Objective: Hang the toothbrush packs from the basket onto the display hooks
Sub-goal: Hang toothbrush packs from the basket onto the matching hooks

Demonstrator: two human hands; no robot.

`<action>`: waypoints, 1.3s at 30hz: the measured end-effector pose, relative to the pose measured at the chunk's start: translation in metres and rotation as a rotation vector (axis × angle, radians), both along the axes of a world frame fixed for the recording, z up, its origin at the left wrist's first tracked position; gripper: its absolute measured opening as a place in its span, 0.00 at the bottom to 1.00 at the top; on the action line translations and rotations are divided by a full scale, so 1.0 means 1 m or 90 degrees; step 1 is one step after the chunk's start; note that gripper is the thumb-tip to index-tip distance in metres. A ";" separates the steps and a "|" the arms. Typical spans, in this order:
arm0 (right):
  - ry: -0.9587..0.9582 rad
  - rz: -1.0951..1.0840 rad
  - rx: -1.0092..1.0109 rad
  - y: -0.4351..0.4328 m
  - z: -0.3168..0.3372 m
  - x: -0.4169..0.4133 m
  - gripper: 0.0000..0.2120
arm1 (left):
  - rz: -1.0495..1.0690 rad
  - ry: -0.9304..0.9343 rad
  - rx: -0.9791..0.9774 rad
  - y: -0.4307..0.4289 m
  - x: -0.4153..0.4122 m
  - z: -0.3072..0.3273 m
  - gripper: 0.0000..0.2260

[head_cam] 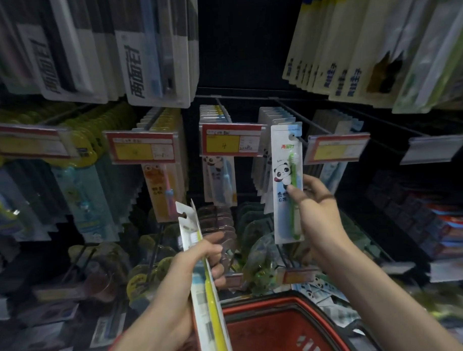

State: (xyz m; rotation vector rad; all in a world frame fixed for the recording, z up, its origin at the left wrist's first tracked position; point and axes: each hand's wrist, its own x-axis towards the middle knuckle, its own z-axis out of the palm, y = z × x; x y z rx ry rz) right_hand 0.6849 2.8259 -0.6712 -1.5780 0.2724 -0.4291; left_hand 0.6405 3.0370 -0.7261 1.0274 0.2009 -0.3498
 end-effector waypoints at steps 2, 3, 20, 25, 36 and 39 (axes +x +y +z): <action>0.002 -0.006 0.021 -0.001 -0.001 0.006 0.10 | -0.008 -0.009 -0.004 0.001 -0.001 -0.002 0.16; 0.003 -0.010 0.023 -0.003 -0.002 0.010 0.10 | -0.005 -0.013 -0.006 0.002 -0.003 -0.002 0.16; 0.127 0.168 -0.151 0.034 -0.014 -0.040 0.02 | 0.013 0.020 -0.019 -0.007 -0.013 0.024 0.21; 0.202 0.382 -0.072 0.065 -0.019 -0.061 0.08 | 0.019 -0.026 0.060 -0.006 -0.016 0.017 0.17; 0.242 0.297 0.063 0.045 -0.028 -0.046 0.08 | 0.025 -0.007 0.058 0.000 -0.014 0.028 0.15; 0.186 0.245 0.059 0.039 -0.024 -0.038 0.07 | 0.092 0.030 0.019 0.002 -0.008 0.024 0.14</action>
